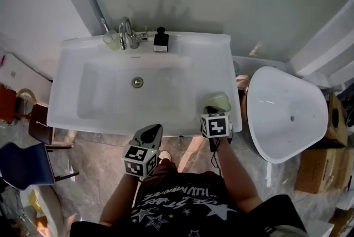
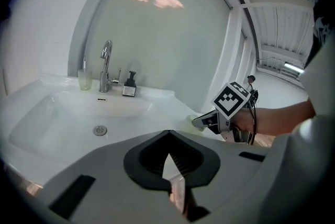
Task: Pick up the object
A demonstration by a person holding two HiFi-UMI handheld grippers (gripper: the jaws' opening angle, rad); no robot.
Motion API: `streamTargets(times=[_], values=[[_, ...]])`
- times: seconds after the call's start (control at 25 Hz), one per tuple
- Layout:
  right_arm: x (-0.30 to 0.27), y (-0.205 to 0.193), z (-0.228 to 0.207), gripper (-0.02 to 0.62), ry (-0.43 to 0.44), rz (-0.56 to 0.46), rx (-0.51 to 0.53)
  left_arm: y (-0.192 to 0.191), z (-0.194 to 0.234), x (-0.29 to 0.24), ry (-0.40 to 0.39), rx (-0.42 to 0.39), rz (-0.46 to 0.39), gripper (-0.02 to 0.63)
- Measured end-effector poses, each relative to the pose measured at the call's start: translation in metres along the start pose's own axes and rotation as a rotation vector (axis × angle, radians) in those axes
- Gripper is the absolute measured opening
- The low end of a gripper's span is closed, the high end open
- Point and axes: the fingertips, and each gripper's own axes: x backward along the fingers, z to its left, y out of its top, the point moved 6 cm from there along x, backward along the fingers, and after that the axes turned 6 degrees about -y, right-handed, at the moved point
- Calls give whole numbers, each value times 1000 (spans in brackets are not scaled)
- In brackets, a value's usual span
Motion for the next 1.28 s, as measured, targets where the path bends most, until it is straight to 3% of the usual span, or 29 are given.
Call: streamTargets(times=[0.56, 0.88, 1.28], values=[[75, -26, -30, 32, 188, -174, 117, -32, -105, 45, 216, 9, -133, 15], [124, -77, -51, 32, 303, -259, 205, -94, -199, 75, 337, 61, -185, 15], [165, -132, -61, 32, 421, -299, 265, -156, -288, 109, 468, 136, -174, 15]])
